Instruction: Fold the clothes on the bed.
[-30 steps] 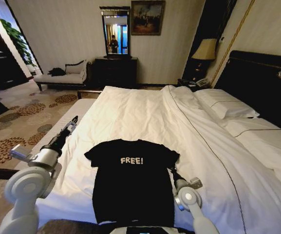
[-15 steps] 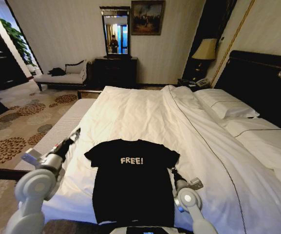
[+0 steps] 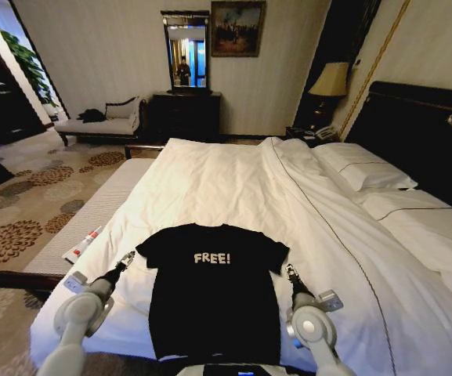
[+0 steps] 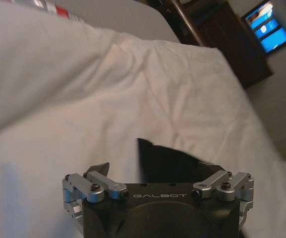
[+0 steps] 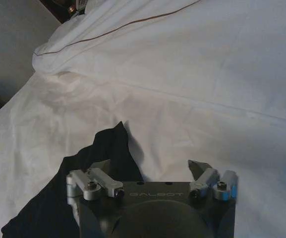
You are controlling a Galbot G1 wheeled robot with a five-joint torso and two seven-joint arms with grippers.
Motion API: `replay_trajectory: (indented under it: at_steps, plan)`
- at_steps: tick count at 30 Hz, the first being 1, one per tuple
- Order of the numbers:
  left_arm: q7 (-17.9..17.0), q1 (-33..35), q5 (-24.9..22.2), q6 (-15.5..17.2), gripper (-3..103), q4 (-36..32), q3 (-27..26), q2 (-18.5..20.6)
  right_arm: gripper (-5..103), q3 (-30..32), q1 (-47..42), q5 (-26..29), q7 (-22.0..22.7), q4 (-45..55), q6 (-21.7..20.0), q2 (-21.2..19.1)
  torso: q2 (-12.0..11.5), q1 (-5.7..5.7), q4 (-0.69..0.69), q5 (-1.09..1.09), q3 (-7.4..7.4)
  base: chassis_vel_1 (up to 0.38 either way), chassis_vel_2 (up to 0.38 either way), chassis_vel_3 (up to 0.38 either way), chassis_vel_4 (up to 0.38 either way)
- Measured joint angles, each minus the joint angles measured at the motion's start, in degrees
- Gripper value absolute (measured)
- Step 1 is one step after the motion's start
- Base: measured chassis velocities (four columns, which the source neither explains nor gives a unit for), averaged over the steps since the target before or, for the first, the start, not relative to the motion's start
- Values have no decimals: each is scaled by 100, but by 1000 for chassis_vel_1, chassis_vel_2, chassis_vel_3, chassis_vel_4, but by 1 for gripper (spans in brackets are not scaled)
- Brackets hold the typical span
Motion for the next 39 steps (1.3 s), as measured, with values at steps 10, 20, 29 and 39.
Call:
replay_trajectory:
  at_steps: [10,20,29,39]
  plan:
    - [127,-514,-379,-70,100,776,-44,-229,100,-177,120,62,16,-102,-58,-98,-1,0,0,0,1,0,0,0,0]
    - [400,-867,51,-234,89,1367,19,-317,100,-246,150,88,18,-166,-76,-152,-1,0,3,0,1,0,0,0,0]
    - [551,-1059,158,-284,57,1465,138,-414,100,-285,154,68,21,-191,-82,-131,-1,0,2,0,1,0,0,0,0]
    - [626,-1208,325,-352,14,1642,189,-512,100,-327,171,17,22,-308,-85,-88,-1,1,2,0,0,0,0,0,0]
